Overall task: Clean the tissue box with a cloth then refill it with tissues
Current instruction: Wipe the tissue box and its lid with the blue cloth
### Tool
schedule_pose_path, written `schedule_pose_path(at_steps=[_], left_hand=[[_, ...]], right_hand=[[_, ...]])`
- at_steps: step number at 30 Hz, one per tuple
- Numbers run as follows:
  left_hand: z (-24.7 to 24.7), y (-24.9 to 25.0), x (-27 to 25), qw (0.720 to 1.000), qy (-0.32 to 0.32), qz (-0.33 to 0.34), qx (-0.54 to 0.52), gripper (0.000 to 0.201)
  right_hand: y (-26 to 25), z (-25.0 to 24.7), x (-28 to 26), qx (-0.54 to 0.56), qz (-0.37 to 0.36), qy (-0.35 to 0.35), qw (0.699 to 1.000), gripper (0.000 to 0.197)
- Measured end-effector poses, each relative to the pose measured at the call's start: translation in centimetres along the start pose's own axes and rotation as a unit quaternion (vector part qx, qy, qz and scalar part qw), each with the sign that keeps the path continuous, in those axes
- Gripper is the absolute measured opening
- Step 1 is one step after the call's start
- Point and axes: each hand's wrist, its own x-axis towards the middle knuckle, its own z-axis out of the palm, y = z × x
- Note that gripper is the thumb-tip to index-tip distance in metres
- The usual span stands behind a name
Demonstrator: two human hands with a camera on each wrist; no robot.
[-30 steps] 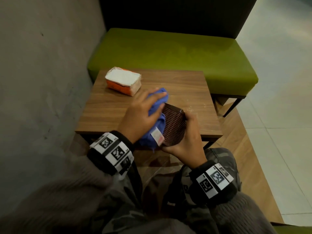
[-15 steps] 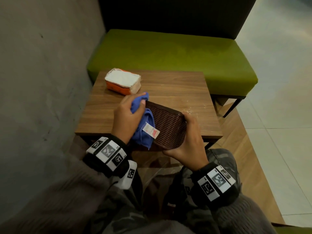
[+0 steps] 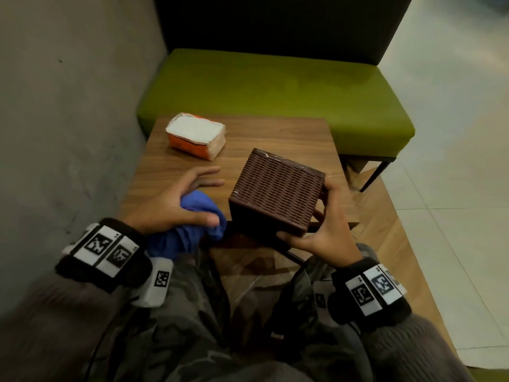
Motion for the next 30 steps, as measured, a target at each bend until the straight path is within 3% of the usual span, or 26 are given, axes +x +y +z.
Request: schedule_pose_path(at_steps=[1, 3, 5, 8, 11, 13, 15, 17, 19, 21, 22, 24, 26, 28, 30], left_hand=[[0.0, 0.8, 0.1, 0.998, -0.045, 0.006, 0.045, 0.107], [0.4, 2.2, 0.6, 0.990, -0.078, 0.037, 0.114, 0.121], [0.9, 3.5, 1.0, 0.984, -0.099, 0.067, 0.132, 0.114], [1.7, 3.9, 0.8, 0.988, -0.082, 0.073, 0.108, 0.108], [1.9, 4.0, 1.0, 0.988, -0.033, 0.060, 0.136, 0.106], [2.1, 4.7, 1.1, 0.951, 0.006, 0.058, 0.304, 0.109], [2.6, 5.6, 1.2, 0.873, 0.021, 0.062, 0.483, 0.110], [3.6, 6.3, 1.2, 0.823, 0.014, 0.072, 0.563, 0.111], [4.4, 6.3, 1.5, 0.804, 0.018, 0.082, 0.588, 0.110], [4.4, 5.9, 1.7, 0.819, 0.021, 0.101, 0.565, 0.109], [4.1, 5.7, 1.7, 0.842, 0.019, 0.113, 0.527, 0.108], [3.4, 5.4, 1.7, 0.915, 0.032, 0.125, 0.383, 0.102], [3.0, 5.1, 1.5, 0.963, 0.122, 0.127, 0.202, 0.076], [3.3, 5.5, 1.5, 0.951, 0.258, 0.148, 0.082, 0.040], [4.9, 6.6, 1.6, 0.921, 0.340, 0.179, 0.061, 0.025]], right_hand=[[-0.2, 0.0, 0.0, 0.008, -0.006, -0.016, 1.000, 0.104], [-0.4, 0.2, -0.1, 0.003, -0.028, -0.043, 0.999, 0.103], [-0.6, 0.1, -0.1, 0.003, -0.034, -0.063, 0.997, 0.103], [-0.7, -0.5, 0.2, 0.003, -0.021, -0.088, 0.996, 0.106], [-0.8, -0.8, 0.8, -0.026, -0.013, -0.084, 0.996, 0.126], [-1.2, -0.4, 0.9, -0.097, -0.043, -0.052, 0.993, 0.134], [-2.2, 0.7, 0.9, -0.180, -0.092, -0.050, 0.978, 0.137], [-3.2, 2.2, 0.8, -0.238, -0.113, -0.048, 0.964, 0.135], [-3.5, 3.3, 0.8, -0.255, -0.111, -0.025, 0.960, 0.124], [-3.5, 3.6, 0.9, -0.254, -0.104, -0.009, 0.962, 0.111], [-3.3, 3.4, 0.8, -0.255, -0.101, 0.001, 0.962, 0.106], [-3.2, 2.8, 0.8, -0.263, -0.089, 0.024, 0.960, 0.101], [-3.0, 2.4, 0.8, -0.272, -0.073, 0.042, 0.959, 0.102], [-2.9, 2.4, 0.9, -0.286, -0.062, 0.051, 0.955, 0.102], [-2.8, 3.0, 1.0, -0.299, -0.061, 0.048, 0.951, 0.099]])
